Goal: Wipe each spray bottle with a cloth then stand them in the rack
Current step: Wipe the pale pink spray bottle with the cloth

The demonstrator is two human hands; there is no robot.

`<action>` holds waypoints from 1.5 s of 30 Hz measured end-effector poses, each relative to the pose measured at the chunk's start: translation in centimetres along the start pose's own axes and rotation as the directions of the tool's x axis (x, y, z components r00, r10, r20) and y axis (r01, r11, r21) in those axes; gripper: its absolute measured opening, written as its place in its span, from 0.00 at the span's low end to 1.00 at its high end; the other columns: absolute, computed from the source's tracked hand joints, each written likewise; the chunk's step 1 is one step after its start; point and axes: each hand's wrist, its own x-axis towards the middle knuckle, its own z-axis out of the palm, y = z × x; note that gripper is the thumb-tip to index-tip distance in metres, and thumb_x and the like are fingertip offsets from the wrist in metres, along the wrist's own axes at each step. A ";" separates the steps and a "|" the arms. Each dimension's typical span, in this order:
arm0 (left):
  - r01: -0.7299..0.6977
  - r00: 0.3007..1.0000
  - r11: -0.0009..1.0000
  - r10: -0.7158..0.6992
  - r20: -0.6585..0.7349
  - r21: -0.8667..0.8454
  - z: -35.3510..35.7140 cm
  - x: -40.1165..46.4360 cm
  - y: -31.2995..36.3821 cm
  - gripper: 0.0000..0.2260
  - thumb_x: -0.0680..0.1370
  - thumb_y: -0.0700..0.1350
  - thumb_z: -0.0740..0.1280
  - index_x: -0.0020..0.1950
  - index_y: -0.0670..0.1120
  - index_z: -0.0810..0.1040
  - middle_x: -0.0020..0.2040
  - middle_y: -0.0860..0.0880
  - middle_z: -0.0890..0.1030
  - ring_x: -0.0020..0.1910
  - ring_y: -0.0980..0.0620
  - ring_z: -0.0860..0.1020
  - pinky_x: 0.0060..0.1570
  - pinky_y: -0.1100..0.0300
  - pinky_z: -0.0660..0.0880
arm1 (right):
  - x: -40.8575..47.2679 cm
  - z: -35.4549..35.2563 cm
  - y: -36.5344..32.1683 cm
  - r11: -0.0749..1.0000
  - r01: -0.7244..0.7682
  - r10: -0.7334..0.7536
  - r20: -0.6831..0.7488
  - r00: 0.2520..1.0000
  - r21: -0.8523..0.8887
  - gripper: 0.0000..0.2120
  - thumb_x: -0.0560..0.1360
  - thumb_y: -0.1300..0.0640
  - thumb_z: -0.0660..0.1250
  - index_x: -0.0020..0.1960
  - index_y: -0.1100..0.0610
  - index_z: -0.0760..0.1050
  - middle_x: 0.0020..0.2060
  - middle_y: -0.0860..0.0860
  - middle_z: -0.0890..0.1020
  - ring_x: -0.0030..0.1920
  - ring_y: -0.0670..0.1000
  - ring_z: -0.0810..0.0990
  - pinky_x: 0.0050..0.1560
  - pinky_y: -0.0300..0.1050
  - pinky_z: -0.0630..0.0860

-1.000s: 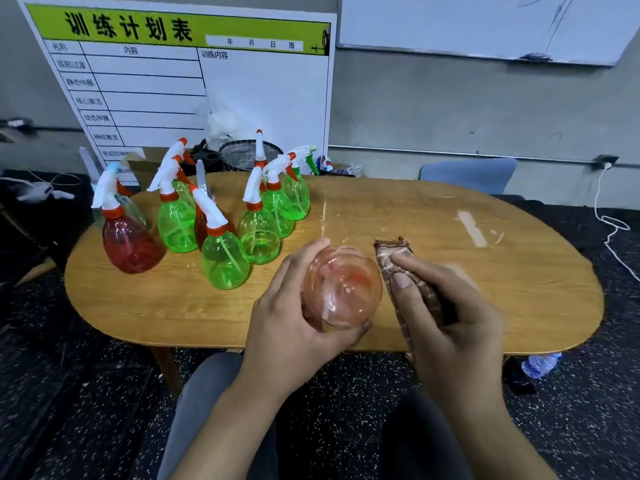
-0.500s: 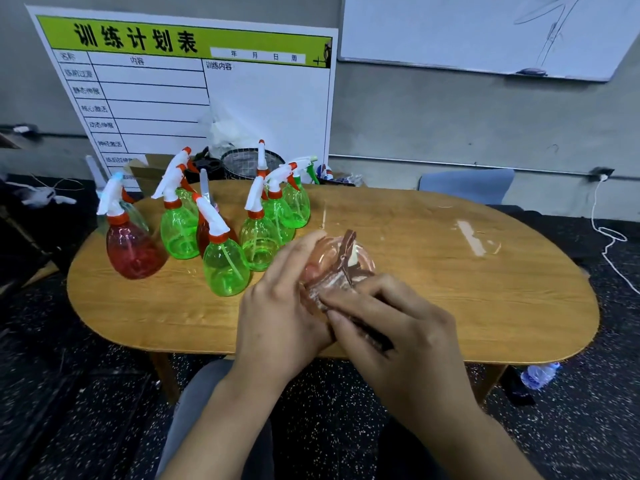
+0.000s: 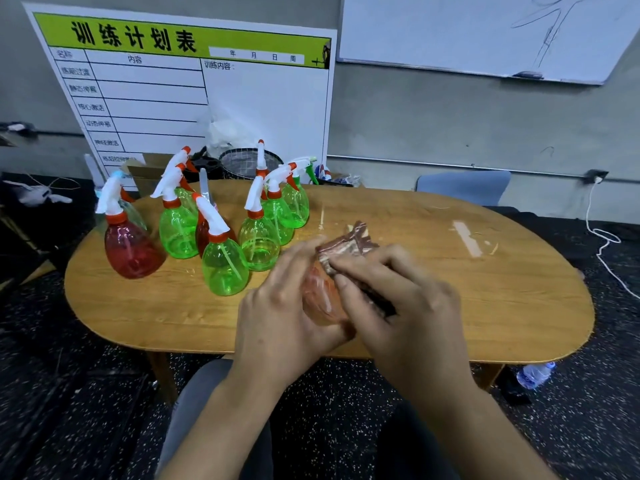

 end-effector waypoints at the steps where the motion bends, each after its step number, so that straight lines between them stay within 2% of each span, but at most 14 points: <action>1: 0.011 1.000 1.000 -0.011 -0.007 -0.024 -0.1 0.1 -0.1 0.34 0.69 0.60 0.69 0.75 0.54 0.73 0.68 0.54 0.81 0.57 0.54 0.83 0.51 0.51 0.85 | -0.2 0.2 -0.2 0.999 0.026 -0.027 0.027 0.999 0.021 0.11 0.79 0.55 0.72 0.60 0.50 0.87 0.47 0.45 0.83 0.43 0.47 0.83 0.36 0.49 0.80; 3: 0.060 0.998 0.995 -0.061 -0.013 -0.074 -0.6 0.2 -0.6 0.33 0.69 0.58 0.68 0.76 0.55 0.74 0.69 0.55 0.81 0.58 0.52 0.84 0.53 0.48 0.85 | -0.9 0.3 -0.2 0.997 0.069 -0.072 0.079 0.994 0.042 0.10 0.79 0.55 0.73 0.59 0.51 0.87 0.47 0.45 0.83 0.41 0.46 0.82 0.35 0.46 0.79; 5: 0.105 0.994 0.989 -0.106 -0.004 -0.102 -1.2 0.4 -1.2 0.37 0.67 0.59 0.72 0.77 0.55 0.74 0.69 0.56 0.80 0.60 0.54 0.82 0.58 0.49 0.83 | -1.7 0.2 0.2 0.996 0.085 -0.088 0.101 0.991 0.028 0.10 0.78 0.56 0.74 0.59 0.51 0.87 0.47 0.45 0.83 0.41 0.45 0.82 0.35 0.44 0.78; 8: 0.122 0.992 0.990 -0.119 0.034 -0.076 -1.7 0.3 -1.8 0.43 0.64 0.63 0.80 0.77 0.57 0.72 0.69 0.58 0.79 0.62 0.60 0.79 0.60 0.55 0.81 | -2.2 -0.4 1.4 0.999 0.033 -0.033 0.085 0.996 -0.001 0.10 0.78 0.56 0.74 0.58 0.50 0.87 0.47 0.44 0.83 0.41 0.44 0.82 0.36 0.45 0.80; 10: 0.098 0.994 0.995 -0.097 0.054 -0.030 -1.3 0.0 -1.7 0.44 0.63 0.63 0.82 0.77 0.57 0.71 0.70 0.58 0.78 0.62 0.59 0.79 0.60 0.52 0.82 | -1.7 -0.8 1.9 0.999 -0.018 0.020 0.046 0.999 -0.042 0.10 0.78 0.55 0.74 0.59 0.49 0.87 0.47 0.43 0.83 0.41 0.43 0.82 0.37 0.45 0.79; 14: 0.077 0.995 0.997 -0.076 0.059 -0.013 -0.4 -0.5 -0.8 0.42 0.64 0.64 0.76 0.77 0.58 0.71 0.71 0.57 0.78 0.61 0.54 0.82 0.56 0.47 0.84 | -0.5 -0.4 1.2 0.997 -0.016 0.016 0.003 1.000 -0.080 0.10 0.78 0.55 0.73 0.58 0.49 0.87 0.46 0.43 0.83 0.41 0.44 0.81 0.38 0.46 0.78; 17: 0.073 0.997 0.996 -0.071 0.032 -0.059 -0.5 -0.4 -0.7 0.39 0.67 0.62 0.72 0.77 0.56 0.72 0.70 0.55 0.79 0.62 0.55 0.82 0.56 0.48 0.84 | -0.7 0.3 0.4 0.999 0.043 -0.042 0.069 0.997 -0.014 0.10 0.79 0.55 0.73 0.59 0.51 0.87 0.47 0.45 0.83 0.43 0.47 0.83 0.37 0.48 0.80; 19: 0.078 0.997 0.995 -0.076 0.018 -0.067 -1.0 -0.3 -1.2 0.37 0.68 0.61 0.74 0.77 0.57 0.71 0.69 0.56 0.79 0.60 0.55 0.82 0.55 0.48 0.84 | -1.2 0.5 0.4 0.997 0.078 -0.080 0.109 0.991 0.019 0.10 0.79 0.56 0.73 0.59 0.51 0.87 0.48 0.46 0.83 0.43 0.47 0.83 0.37 0.48 0.80; 23: 0.106 0.994 0.994 -0.105 0.041 -0.039 -1.7 -0.4 -2.2 0.44 0.64 0.60 0.83 0.77 0.59 0.70 0.70 0.59 0.77 0.60 0.59 0.80 0.57 0.50 0.83 | -2.0 0.0 1.6 0.997 0.078 -0.077 0.101 0.992 -0.005 0.09 0.78 0.56 0.74 0.58 0.52 0.87 0.48 0.47 0.84 0.43 0.48 0.84 0.36 0.48 0.80; 28: 0.091 0.994 0.996 -0.091 0.055 -0.001 -0.9 -0.7 -2.0 0.43 0.65 0.64 0.79 0.78 0.57 0.71 0.71 0.56 0.78 0.62 0.55 0.81 0.58 0.48 0.83 | -1.4 0.0 1.8 0.996 0.011 -0.006 0.048 0.999 -0.091 0.10 0.79 0.53 0.73 0.59 0.51 0.87 0.48 0.44 0.83 0.42 0.43 0.81 0.37 0.43 0.79; 31: 0.106 0.993 0.994 -0.105 0.056 -0.012 -0.6 -0.8 -1.4 0.42 0.64 0.64 0.76 0.78 0.59 0.70 0.71 0.58 0.78 0.62 0.56 0.81 0.57 0.49 0.83 | -1.1 0.5 1.2 0.998 0.030 -0.028 0.040 0.999 -0.055 0.10 0.79 0.54 0.73 0.59 0.51 0.87 0.48 0.45 0.83 0.43 0.45 0.82 0.36 0.47 0.80; 34: 0.102 0.993 0.994 -0.100 0.059 -0.032 -0.9 -1.0 -1.6 0.41 0.66 0.64 0.75 0.78 0.60 0.70 0.71 0.59 0.78 0.61 0.57 0.81 0.57 0.52 0.83 | -1.6 0.8 1.0 0.997 0.081 -0.080 0.099 0.992 -0.012 0.10 0.79 0.54 0.73 0.59 0.51 0.87 0.48 0.46 0.83 0.43 0.46 0.82 0.35 0.46 0.80; 38: 0.134 0.989 0.991 -0.132 0.067 -0.028 -1.5 -1.2 -2.5 0.44 0.63 0.64 0.78 0.78 0.61 0.70 0.72 0.59 0.77 0.62 0.59 0.79 0.59 0.51 0.82 | -2.7 0.5 1.9 0.994 0.108 -0.106 0.159 0.982 -0.007 0.09 0.79 0.54 0.73 0.59 0.51 0.87 0.48 0.46 0.83 0.41 0.48 0.83 0.34 0.49 0.80; 45: 0.123 0.989 0.992 -0.121 0.091 -0.019 -0.6 -1.6 -2.4 0.44 0.64 0.61 0.81 0.78 0.59 0.70 0.70 0.58 0.78 0.61 0.56 0.82 0.56 0.48 0.83 | -2.3 0.5 2.2 0.995 0.060 -0.051 0.110 0.993 -0.078 0.10 0.80 0.52 0.71 0.59 0.50 0.87 0.48 0.46 0.83 0.41 0.47 0.83 0.34 0.48 0.80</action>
